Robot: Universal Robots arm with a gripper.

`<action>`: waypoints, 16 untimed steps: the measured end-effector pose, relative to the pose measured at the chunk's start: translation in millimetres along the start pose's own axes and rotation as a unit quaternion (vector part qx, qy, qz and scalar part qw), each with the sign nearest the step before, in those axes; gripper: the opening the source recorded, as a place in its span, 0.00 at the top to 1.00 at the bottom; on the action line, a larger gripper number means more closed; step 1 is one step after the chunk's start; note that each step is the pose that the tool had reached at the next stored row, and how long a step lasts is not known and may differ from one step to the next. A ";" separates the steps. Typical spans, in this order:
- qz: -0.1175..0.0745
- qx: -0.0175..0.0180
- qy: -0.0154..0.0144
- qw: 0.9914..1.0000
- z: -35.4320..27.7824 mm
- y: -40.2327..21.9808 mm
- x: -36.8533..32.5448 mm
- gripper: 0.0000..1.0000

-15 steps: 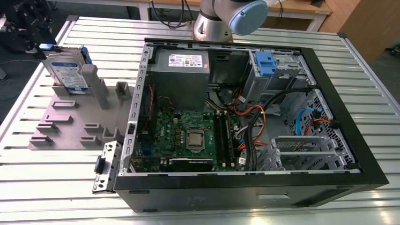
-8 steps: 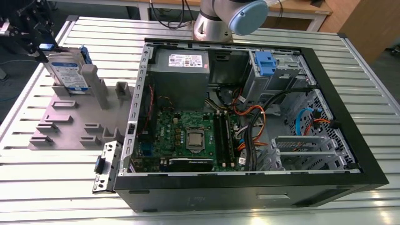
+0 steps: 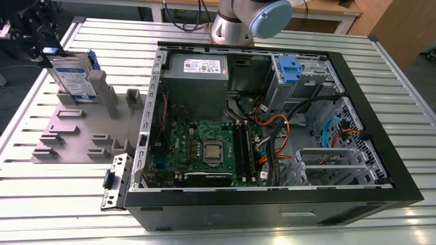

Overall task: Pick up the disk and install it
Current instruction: 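Pick up the disk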

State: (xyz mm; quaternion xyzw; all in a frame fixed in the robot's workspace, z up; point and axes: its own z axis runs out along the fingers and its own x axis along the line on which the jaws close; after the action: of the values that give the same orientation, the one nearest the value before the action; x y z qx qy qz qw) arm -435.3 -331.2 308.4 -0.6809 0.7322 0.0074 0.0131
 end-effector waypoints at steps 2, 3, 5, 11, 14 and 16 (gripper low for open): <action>0.000 0.000 0.000 1.000 0.0 0.0 0.0 0.41; 0.000 0.000 0.000 1.000 0.0 0.0 0.0 0.41; 0.000 0.000 0.000 1.000 0.2 0.0 0.0 0.42; 0.000 0.000 0.000 1.000 6.7 1.0 0.2 0.49; 0.000 0.000 0.000 1.000 12.2 3.2 0.4 0.49; 0.000 0.000 0.000 1.000 15.5 3.2 0.3 0.49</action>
State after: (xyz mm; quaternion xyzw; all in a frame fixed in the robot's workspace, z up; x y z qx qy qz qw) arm -438.4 -330.8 293.0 -0.6812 0.7320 0.0074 0.0131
